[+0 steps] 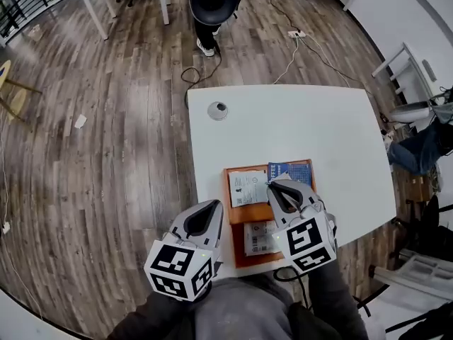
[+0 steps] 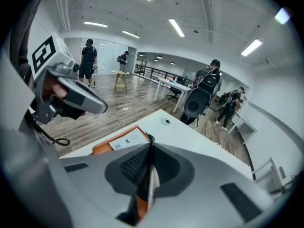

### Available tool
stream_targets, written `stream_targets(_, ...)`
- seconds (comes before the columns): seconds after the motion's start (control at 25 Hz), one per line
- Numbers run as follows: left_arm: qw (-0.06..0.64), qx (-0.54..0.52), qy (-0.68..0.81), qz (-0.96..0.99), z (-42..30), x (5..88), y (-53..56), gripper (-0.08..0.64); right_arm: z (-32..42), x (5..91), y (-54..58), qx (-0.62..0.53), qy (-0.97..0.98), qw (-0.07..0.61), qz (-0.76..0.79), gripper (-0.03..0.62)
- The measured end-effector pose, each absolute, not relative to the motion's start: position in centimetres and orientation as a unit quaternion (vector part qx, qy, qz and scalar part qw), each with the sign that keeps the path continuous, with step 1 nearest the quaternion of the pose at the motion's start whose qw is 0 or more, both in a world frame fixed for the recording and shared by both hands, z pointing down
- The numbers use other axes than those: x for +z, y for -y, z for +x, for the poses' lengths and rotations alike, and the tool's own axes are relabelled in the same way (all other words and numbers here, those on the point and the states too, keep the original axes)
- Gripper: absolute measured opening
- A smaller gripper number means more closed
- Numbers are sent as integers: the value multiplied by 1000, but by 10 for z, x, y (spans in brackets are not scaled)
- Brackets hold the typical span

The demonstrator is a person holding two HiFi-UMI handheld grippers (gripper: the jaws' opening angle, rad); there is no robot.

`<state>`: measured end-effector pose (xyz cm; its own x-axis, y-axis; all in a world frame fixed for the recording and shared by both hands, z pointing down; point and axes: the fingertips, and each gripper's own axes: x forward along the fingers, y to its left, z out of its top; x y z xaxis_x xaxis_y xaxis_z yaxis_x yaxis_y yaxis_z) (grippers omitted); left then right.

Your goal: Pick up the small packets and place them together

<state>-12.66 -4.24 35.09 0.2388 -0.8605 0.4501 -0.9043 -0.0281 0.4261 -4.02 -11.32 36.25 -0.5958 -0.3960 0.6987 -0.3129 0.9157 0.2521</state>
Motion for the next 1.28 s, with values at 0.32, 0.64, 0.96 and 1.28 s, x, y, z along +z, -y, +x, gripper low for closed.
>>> stream_targets(0.32,347,35,631,693,-139,368,47,-3,-63,391,112,-6,904,401,152,101)
stream_targets(0.64,346,34,634,691,-148,370,42,-3,-76,383,107,10,915,373,154,165)
stream_targets(0.96,333,34,632,699,-148,361,28,-3,-77,376,89,10,918,364,157,204)
stream_targets(1.28,322,40,615,719,-139,355,17,-3,-63,367,78,5,915,356,188,204)
